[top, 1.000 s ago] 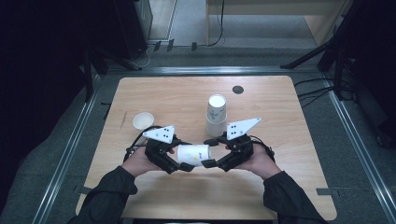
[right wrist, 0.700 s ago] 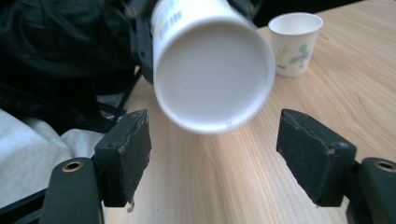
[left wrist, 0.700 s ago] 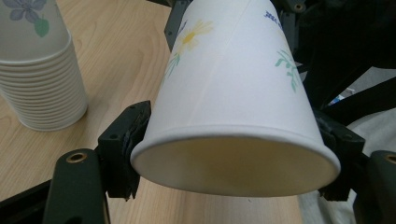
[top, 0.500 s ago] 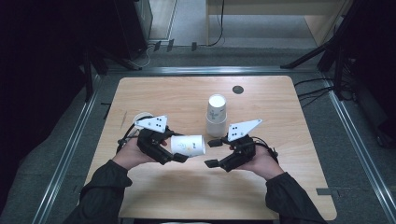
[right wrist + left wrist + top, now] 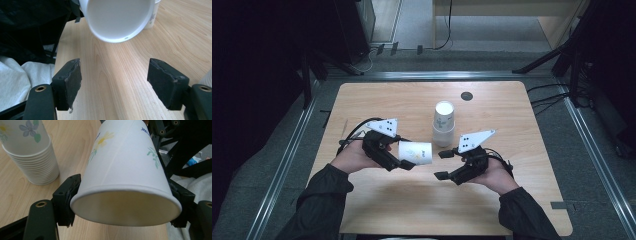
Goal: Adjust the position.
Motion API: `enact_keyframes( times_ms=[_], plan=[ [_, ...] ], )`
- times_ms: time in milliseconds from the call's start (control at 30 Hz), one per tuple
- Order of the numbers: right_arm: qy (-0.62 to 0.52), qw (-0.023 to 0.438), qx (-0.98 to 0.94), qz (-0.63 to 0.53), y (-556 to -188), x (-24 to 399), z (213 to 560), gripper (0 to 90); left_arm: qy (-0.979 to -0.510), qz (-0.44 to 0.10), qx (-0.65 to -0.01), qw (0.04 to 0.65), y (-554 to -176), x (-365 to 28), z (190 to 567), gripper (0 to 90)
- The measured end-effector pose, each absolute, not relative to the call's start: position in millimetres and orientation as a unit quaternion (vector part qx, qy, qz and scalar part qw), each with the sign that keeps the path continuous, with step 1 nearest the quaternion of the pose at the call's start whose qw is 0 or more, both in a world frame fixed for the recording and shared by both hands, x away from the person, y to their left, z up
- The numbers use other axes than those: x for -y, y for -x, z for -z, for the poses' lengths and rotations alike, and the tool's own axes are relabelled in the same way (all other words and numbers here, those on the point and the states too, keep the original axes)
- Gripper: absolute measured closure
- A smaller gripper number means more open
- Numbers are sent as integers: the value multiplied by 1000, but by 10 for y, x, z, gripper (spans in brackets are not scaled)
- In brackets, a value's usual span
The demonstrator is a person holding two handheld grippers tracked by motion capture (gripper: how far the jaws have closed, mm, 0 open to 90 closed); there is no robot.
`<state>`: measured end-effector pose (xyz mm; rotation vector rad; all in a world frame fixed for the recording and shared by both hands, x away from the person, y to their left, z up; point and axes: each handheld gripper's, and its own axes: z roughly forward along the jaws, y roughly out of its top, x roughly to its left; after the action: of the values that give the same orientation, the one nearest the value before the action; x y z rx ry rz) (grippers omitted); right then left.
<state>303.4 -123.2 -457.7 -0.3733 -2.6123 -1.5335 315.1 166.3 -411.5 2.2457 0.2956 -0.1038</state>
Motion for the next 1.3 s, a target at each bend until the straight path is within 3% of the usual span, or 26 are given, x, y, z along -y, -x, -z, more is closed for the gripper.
enact_keyframes(
  times_ms=[1300],
  plan=[
    [104, 42, 873, 475, -3021, 1038, 4680, 256, -961, 67, -99, 249, -3186, -1341, 4235, 262]
  ],
)
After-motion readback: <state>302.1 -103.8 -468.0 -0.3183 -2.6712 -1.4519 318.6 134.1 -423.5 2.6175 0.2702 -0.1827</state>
